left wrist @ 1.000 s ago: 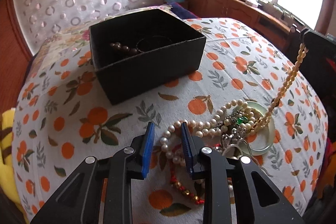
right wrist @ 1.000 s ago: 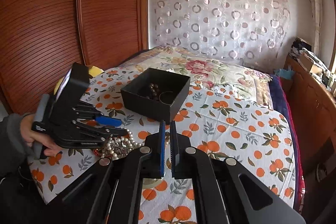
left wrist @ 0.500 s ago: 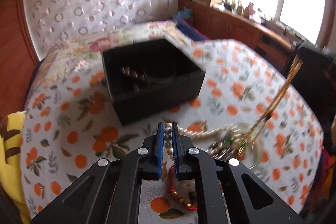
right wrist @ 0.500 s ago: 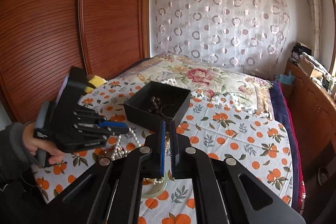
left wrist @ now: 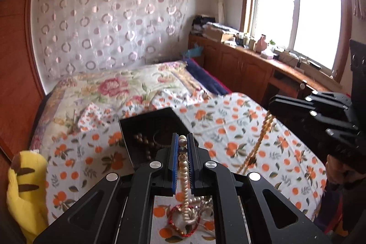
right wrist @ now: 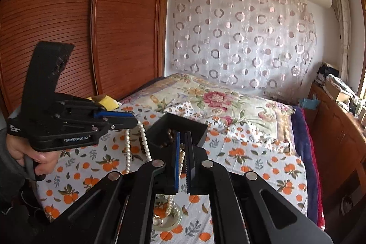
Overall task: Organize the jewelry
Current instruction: 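Carry the pearl necklace over the black box and release it inside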
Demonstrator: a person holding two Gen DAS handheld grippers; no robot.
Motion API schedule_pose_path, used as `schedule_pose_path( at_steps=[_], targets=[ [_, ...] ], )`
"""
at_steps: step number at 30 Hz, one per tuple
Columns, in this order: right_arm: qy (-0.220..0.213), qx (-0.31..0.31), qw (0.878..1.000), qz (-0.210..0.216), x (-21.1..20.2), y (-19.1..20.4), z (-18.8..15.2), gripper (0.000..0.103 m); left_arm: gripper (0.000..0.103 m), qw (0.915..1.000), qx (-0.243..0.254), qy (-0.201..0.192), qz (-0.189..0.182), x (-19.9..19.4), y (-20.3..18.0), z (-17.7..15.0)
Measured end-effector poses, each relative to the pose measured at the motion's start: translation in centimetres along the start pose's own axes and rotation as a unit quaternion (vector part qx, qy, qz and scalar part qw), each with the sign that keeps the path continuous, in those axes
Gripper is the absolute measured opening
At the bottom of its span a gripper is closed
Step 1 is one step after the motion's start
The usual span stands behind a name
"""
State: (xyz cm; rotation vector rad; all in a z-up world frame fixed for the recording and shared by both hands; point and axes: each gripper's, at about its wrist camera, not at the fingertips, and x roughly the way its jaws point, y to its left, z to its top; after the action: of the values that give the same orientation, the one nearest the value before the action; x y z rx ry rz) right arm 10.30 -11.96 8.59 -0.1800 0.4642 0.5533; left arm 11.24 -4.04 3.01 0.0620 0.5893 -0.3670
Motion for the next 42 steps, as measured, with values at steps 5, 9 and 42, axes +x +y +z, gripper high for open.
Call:
schedule_pose_path(
  at_steps=[5, 9, 42],
  targets=[
    [-0.009, -0.004, 1.0, -0.002, 0.1, 0.0, 1.3, 0.005, 0.006, 0.9997, 0.002, -0.02, 0.011, -1.1, 0.5, 1.8],
    [-0.016, -0.009, 1.0, -0.004, 0.2, -0.1, 2.3, 0.005, 0.006, 0.9993, 0.001, -0.032, 0.018, -1.7, 1.0, 3.1],
    [-0.046, -0.027, 0.998, -0.019, 2.6, -2.5, 9.0, 0.005, 0.007, 0.996, 0.008, -0.075, 0.048, -1.9, 3.2, 10.3]
  ],
)
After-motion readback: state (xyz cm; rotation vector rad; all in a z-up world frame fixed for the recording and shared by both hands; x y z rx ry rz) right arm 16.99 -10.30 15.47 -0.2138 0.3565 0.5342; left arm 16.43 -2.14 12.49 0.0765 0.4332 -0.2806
